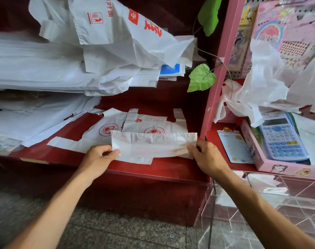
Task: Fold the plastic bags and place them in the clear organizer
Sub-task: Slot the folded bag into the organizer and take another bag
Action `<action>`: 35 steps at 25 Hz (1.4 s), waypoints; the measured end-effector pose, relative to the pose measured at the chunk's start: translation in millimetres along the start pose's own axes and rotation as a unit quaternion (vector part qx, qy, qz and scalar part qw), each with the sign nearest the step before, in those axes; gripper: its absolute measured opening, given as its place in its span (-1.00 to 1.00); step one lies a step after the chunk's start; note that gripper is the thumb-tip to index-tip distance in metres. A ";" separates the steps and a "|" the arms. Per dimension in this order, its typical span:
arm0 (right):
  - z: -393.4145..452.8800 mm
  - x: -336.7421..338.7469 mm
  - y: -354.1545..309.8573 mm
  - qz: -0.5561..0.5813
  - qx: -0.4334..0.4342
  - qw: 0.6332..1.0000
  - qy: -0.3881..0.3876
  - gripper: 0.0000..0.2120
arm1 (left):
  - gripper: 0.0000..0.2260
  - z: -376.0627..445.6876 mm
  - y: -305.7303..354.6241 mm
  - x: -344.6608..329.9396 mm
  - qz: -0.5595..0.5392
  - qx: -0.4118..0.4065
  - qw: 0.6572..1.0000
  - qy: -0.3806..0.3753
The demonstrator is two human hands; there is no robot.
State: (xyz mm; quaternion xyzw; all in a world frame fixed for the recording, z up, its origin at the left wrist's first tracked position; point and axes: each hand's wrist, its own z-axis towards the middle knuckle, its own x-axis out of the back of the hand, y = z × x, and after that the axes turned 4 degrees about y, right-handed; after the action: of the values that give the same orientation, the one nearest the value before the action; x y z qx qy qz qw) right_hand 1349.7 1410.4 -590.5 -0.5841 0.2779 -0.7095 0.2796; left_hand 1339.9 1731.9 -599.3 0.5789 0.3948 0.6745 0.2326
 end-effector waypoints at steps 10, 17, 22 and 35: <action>1.1 -13.8 3.9 -0.076 0.002 0.996 0.043 -0.69 | -0.71 -2.7 0.4 -1.9 0.061 -0.045 0.996 0.050; 2.8 1.7 1.9 -0.012 -0.059 0.998 -0.019 -0.50 | -0.74 -1.7 -0.3 -5.7 0.094 -0.070 0.991 0.067; 1.3 2.6 4.2 -0.115 -0.068 0.990 -0.041 -0.49 | -0.71 -2.3 1.2 -7.5 0.110 -0.086 0.988 0.064; -5.7 -3.9 5.4 -0.308 -0.005 0.951 -0.003 -0.56 | -0.59 -4.4 3.1 -14.9 0.262 -0.088 0.956 0.098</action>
State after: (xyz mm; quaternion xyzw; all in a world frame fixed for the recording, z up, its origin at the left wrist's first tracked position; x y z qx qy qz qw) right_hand 1345.1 1409.8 -598.0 -0.6451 0.0874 -0.7577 0.0451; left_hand 1339.4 1717.5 -605.8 0.5704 0.1895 0.7971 0.0582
